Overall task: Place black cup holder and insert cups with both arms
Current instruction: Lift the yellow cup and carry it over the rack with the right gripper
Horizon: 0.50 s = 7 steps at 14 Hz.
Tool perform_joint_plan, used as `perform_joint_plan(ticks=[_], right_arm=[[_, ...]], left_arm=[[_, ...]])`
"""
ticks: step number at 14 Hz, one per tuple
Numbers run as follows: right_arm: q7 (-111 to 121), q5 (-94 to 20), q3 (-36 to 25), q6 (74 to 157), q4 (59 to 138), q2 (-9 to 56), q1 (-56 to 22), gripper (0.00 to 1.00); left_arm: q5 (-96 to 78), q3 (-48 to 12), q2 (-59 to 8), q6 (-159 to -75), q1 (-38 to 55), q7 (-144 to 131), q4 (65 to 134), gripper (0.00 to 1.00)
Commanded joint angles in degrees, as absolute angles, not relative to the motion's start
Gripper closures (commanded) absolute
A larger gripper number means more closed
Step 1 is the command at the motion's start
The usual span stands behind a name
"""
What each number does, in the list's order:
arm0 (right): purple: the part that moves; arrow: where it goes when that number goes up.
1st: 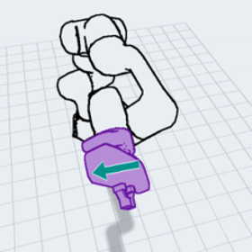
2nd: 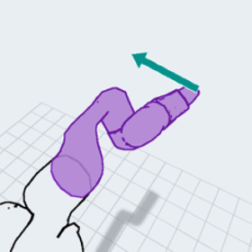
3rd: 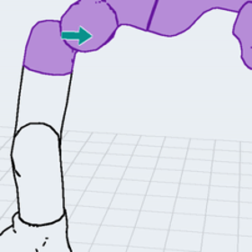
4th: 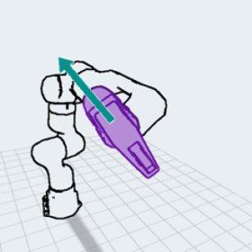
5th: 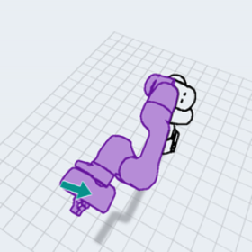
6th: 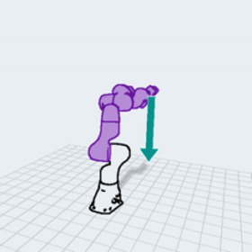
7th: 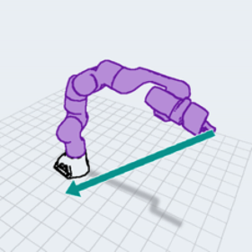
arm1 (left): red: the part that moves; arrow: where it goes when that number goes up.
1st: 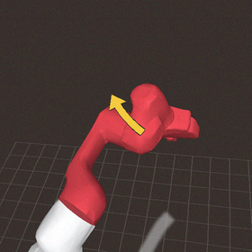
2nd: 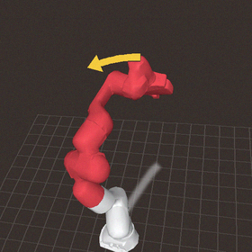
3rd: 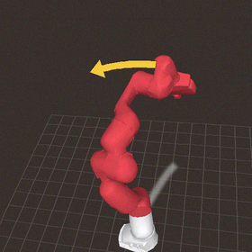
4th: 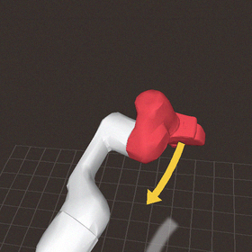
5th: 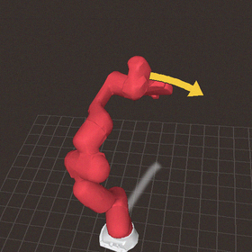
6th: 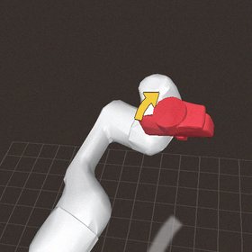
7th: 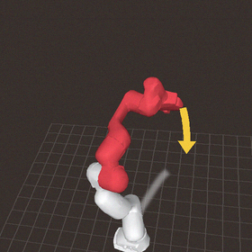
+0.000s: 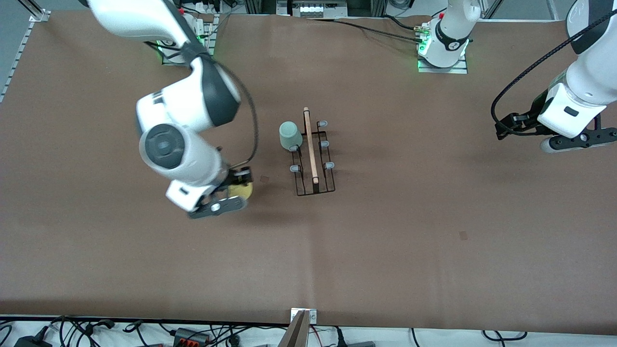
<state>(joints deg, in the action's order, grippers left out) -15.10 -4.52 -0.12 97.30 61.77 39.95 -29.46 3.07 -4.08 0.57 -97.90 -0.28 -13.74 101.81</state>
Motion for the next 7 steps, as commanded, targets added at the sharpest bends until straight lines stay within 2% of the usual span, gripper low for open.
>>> perform_joint_plan(ticks=[1,7], right_arm=[[-20.2,-4.74,-0.71,97.38,60.38,41.48,-33.48,0.79],[-30.84,-5.01,-0.18,101.77,60.56,43.15,-38.49,0.79]], left_arm=[[1.93,-4.04,1.14,-97.21,-0.62,-12.92,101.78,0.0],[1.93,-4.04,1.14,-97.21,-0.62,-12.92,101.78,0.0]])
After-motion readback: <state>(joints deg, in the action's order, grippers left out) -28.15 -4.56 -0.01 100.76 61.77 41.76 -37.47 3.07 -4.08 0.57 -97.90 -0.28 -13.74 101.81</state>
